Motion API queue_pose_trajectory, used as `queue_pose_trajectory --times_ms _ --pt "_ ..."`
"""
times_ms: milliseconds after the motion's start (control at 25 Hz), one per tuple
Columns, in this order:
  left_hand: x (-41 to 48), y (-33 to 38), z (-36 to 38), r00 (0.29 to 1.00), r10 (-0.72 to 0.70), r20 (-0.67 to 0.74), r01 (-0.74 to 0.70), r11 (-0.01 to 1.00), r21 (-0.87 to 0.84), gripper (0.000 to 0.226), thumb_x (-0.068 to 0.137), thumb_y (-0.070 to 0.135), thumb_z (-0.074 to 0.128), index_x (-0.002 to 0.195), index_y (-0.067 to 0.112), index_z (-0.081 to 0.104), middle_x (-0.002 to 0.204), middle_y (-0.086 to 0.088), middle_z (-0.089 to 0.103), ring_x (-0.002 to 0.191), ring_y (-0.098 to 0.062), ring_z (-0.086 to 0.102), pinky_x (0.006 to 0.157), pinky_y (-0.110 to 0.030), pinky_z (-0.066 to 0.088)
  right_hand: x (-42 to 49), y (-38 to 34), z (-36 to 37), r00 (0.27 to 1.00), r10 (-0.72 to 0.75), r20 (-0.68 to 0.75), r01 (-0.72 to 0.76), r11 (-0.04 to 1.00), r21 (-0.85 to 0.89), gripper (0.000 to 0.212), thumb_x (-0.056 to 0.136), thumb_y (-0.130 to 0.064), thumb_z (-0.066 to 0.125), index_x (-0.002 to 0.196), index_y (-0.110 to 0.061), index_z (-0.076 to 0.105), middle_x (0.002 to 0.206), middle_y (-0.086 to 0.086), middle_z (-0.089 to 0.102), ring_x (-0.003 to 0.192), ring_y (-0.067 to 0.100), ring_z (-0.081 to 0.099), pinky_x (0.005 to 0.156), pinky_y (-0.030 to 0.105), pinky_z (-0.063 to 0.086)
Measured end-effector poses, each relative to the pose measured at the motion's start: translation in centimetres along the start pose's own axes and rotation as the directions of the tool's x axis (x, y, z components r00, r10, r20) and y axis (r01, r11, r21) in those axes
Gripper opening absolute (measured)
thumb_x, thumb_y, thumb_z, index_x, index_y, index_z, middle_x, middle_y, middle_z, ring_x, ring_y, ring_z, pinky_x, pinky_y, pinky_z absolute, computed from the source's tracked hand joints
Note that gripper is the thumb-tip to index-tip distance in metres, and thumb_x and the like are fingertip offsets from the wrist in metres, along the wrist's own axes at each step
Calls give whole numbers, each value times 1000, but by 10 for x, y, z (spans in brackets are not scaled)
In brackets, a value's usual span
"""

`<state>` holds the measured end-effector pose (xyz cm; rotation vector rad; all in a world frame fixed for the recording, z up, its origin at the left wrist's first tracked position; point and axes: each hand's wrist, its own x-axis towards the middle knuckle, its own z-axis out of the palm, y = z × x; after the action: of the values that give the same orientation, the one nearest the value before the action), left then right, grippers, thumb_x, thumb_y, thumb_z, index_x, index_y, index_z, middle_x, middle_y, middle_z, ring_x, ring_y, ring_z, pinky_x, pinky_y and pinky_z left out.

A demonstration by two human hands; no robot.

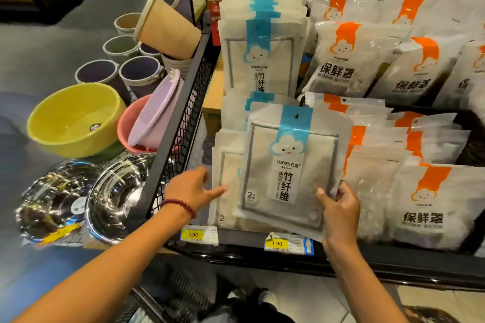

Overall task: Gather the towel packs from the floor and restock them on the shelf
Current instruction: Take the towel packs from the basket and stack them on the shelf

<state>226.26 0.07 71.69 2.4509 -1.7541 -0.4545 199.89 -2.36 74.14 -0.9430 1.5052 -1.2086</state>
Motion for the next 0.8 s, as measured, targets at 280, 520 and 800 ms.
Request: queue_pose_trajectory --times_ms 280,520,800 --pt "2 -86 16 948 -305 -94 306 952 -6 96 73 44 74 140 0 23 129 -26 46 113 -42 51 90 -49 47 0 31 43 991 29 128 -12 992 -129 12 90 -5 55 98 -13 59 101 10 66 96 27 62 81 36 54" --pt "1 -93 27 931 -342 -128 341 940 -34 59 85 13 60 134 9 29 107 -21 58 82 -39 62 60 -42 48 -19 56 36 988 -111 108 151 854 -499 7 85 -6 62 83 0 60 86 9 60 80 26 57 66 29 43" --pt "0 -92 25 935 -324 -147 319 946 -51 48 83 9 62 122 9 34 94 -17 59 67 -33 59 53 -39 46 -12 49 27 966 -24 259 239 474 -848 12 85 -14 60 91 -5 54 92 10 63 87 28 61 63 32 43"
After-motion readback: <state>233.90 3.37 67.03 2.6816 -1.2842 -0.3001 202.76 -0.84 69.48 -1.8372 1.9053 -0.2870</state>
